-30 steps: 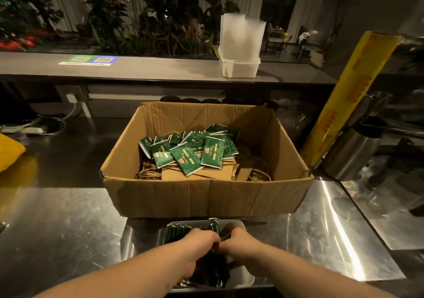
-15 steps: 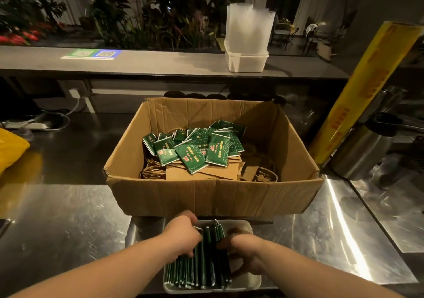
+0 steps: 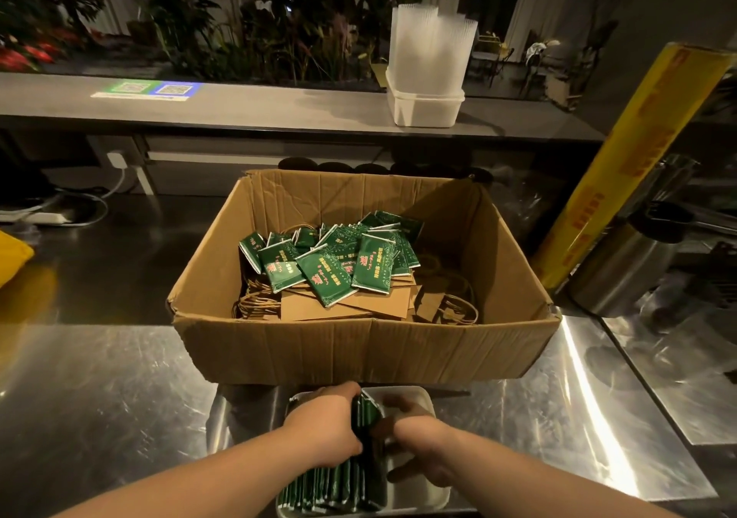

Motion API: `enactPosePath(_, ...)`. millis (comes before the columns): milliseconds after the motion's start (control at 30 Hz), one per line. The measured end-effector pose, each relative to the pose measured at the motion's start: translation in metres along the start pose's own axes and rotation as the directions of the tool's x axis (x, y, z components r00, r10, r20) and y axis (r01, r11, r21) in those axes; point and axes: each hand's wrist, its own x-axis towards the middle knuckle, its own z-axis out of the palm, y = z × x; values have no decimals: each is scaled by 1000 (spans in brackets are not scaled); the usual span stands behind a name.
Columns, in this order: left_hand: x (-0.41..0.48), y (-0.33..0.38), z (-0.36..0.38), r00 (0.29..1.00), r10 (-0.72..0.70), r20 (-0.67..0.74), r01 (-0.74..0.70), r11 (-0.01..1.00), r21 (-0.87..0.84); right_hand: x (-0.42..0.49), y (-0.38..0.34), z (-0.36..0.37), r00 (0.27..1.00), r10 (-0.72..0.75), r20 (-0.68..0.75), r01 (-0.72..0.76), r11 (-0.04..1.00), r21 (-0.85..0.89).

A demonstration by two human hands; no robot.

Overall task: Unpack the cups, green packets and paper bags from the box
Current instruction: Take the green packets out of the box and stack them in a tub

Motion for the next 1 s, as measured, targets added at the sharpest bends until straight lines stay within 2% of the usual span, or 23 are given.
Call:
enactPosePath(133, 3, 6, -1, 999, -34, 36, 34, 999, -6, 5, 1, -1, 1000, 9, 26, -9, 1000, 20)
enactPosePath(367, 16, 6, -6, 995, -98, 7, 99, 994, -52, 8, -1, -5, 998, -11, 63, 12, 1000, -6)
enactPosePath(567, 18, 0, -6, 991, -132, 30, 130, 990, 59, 17, 2, 1, 999, -9, 53, 13, 997, -76)
enactPosePath(733, 20, 2, -6, 988, -120, 100, 116, 992, 51, 17, 2, -1, 999, -39, 37, 42, 996, -80)
enactPosePath(867, 20, 2, -8, 992, -87, 90, 82, 995, 53, 16, 5, -1, 998, -67, 2, 67, 996, -65)
enactPosePath(1000, 23, -1, -9, 998, -54, 39, 54, 998, 13, 17, 3, -3, 999, -38, 32, 40, 998, -47)
